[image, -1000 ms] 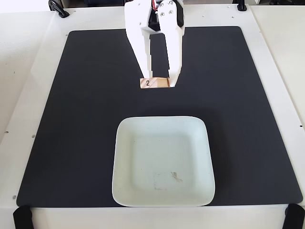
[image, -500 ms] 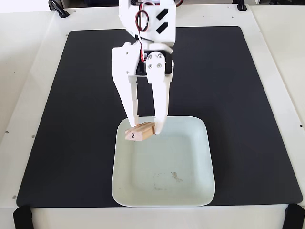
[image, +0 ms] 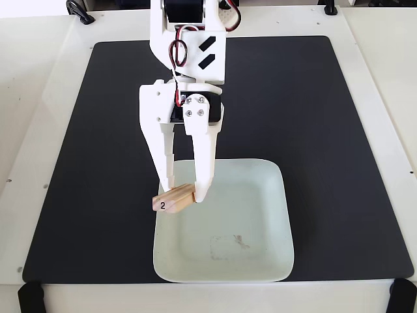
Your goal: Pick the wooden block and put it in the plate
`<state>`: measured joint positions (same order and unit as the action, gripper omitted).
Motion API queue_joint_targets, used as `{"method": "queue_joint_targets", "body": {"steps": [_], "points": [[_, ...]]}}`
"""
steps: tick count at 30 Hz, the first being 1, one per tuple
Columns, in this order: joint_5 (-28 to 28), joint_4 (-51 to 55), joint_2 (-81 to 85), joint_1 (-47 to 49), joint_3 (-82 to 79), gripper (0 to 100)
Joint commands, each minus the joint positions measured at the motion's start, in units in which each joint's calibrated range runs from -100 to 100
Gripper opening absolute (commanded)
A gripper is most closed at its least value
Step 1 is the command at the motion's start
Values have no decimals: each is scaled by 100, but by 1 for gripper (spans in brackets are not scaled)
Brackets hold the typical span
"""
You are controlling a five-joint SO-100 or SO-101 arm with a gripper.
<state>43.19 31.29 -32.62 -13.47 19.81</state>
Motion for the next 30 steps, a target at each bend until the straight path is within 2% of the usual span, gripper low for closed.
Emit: {"method": "queue_joint_targets", "body": {"steps": [1,20,30], "points": [[5,-76,51,15,300,1],[0,-76,101,-310,282,1],[0,-76,127,205,273,1]]}}
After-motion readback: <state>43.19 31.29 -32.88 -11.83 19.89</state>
